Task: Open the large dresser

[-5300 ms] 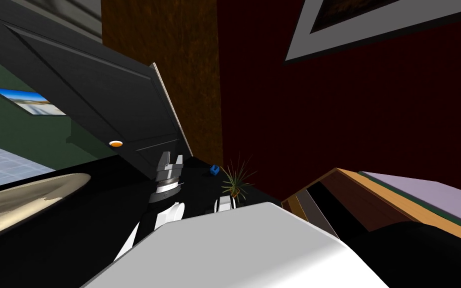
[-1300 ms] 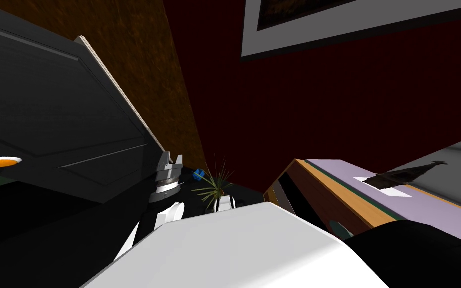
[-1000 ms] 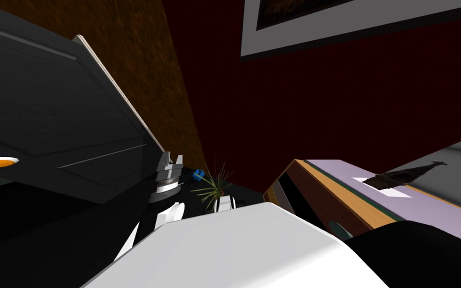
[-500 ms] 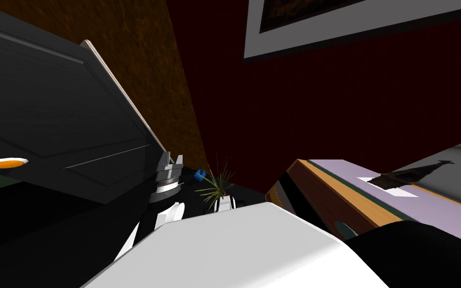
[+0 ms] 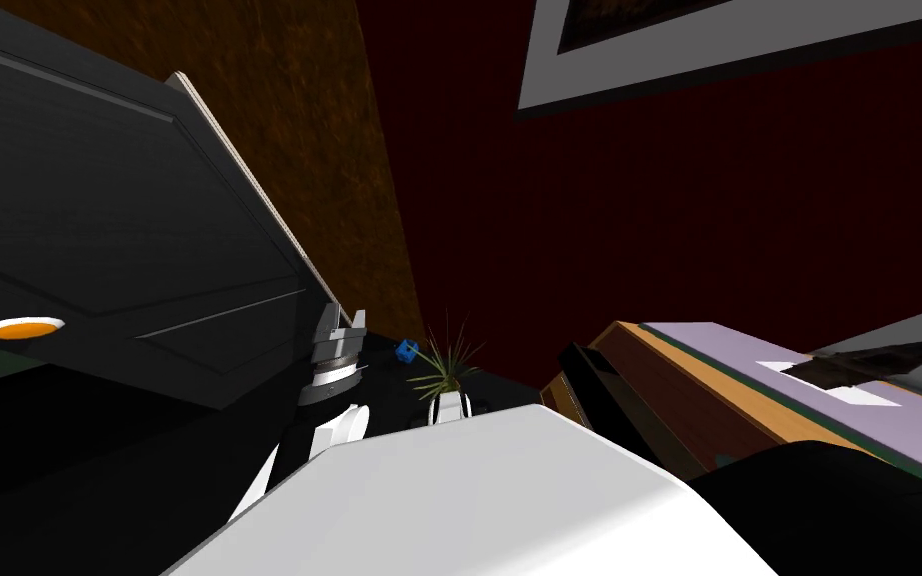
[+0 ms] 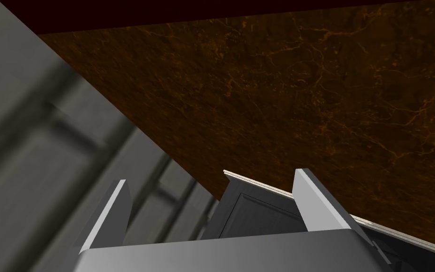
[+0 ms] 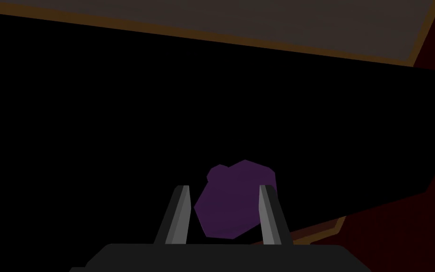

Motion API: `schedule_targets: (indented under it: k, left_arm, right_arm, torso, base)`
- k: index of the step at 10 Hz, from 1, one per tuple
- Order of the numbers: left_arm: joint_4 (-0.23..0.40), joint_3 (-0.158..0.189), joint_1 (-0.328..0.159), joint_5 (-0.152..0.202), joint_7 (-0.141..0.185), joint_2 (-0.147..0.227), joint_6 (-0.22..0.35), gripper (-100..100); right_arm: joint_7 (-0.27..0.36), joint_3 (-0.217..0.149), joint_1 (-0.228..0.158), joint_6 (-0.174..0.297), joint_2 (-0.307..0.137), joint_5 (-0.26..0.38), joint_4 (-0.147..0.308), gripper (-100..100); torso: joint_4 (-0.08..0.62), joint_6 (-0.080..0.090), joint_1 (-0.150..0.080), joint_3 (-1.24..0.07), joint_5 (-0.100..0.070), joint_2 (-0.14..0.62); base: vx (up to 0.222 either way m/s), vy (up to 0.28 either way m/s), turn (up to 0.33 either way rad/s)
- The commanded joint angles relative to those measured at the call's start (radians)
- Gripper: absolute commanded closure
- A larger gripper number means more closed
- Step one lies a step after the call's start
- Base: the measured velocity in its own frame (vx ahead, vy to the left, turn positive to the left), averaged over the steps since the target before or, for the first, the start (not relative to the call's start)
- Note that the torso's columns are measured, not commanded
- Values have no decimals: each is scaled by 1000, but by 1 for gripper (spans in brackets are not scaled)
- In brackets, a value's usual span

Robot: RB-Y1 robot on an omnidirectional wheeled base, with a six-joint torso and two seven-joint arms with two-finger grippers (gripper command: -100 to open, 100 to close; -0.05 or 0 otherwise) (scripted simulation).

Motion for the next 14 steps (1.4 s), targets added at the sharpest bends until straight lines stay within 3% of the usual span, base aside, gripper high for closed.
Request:
schedule_targets:
  k: [1, 11, 12, 14]
  left_arm:
    - [0, 0, 0, 0, 0, 0, 0, 0]
    - [0, 0, 0, 0, 0, 0, 0, 0]
    - [0, 0, 0, 0, 0, 0, 0, 0]
    - [0, 0, 0, 0, 0, 0, 0, 0]
  right_arm:
    - [12, -2, 0, 7, 0, 1, -9, 100]
    - [41, -1, -2, 26, 28, 10, -38, 100]
    - [85, -18, -3, -24, -24, -26, -77, -100]
    - [107, -27, -3, -48, -50, -44, -97, -100]
  torso:
    - [0, 1, 2, 0, -1, 0]
    - [0, 0, 0, 1, -1, 1]
    - [0, 0, 2, 0, -1, -1]
    - [0, 2, -4, 3, -2, 3]
  base:
    - [58, 158, 1]
    - [56, 147, 2]
    - [3, 159, -18]
    - [-40, 91, -6]
